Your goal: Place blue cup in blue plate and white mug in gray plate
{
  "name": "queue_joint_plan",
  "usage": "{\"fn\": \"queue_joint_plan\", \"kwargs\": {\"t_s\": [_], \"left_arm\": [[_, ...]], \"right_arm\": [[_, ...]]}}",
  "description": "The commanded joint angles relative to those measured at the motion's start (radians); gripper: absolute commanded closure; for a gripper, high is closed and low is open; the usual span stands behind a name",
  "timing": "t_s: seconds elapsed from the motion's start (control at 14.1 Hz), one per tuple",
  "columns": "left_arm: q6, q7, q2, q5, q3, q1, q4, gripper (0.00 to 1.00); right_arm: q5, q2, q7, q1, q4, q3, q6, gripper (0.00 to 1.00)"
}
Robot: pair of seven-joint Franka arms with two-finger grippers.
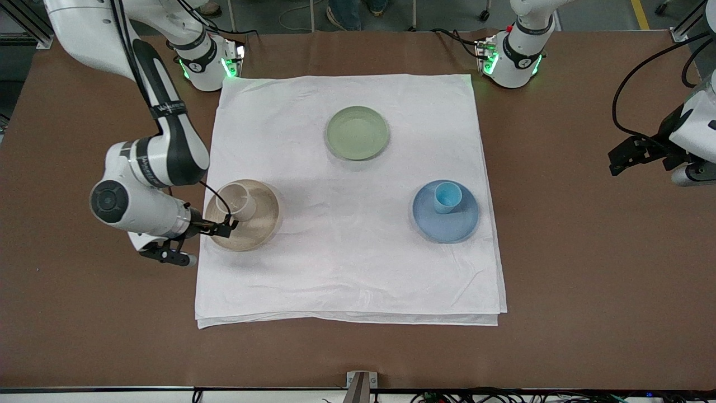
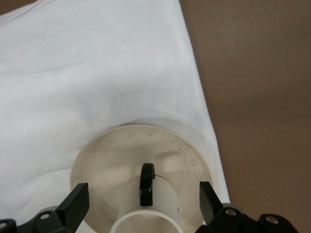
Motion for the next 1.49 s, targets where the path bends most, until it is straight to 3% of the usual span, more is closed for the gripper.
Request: {"fn": "queue_joint_plan", "kwargs": {"t_s": [0.0, 0.28, 0.5, 0.71, 1.14, 1.21, 1.42], "left_arm": [[0.003, 0.018, -0.003, 0.003, 0.002, 0.002, -0.001, 0.00], [-0.001, 0.011, -0.011, -0.003, -0.004, -0.001, 0.016, 0.00], [-0.017, 0.012, -0.028, -0.005, 0.016, -0.044, 0.018, 0.00], [-0.095, 0.030, -0.061, -0.038, 0.195, -0.203, 0.012, 0.00], [-0.110, 0.026, -0.109, -0.094, 0.421, -0.443, -0.033, 0.00], [-0.110, 0.026, -0.114, -0.094, 0.430, -0.449, -0.033, 0.00], [-0.116, 0.009, -0.128, -0.094, 0.429, -0.452, -0.050, 0.00]], "right_arm": [[0.010, -0.010, -0.131, -0.092, 0.024, 0.011, -0.047, 0.00], [0.001, -0.034, -0.226, -0.156, 0.024, 0.009, -0.057, 0.00], [-0.096, -0.066, -0.240, -0.182, 0.035, 0.009, -0.098, 0.00], [-0.130, -0.083, -0.299, -0.231, 0.111, 0.009, -0.222, 0.00], [-0.133, -0.083, -0.424, -0.317, 0.276, 0.009, -0.387, 0.00], [-0.142, -0.082, -0.421, -0.314, 0.288, 0.009, -0.387, 0.00], [-0.277, -0.079, -0.415, -0.288, 0.316, 0.018, -0.387, 0.00]]}}
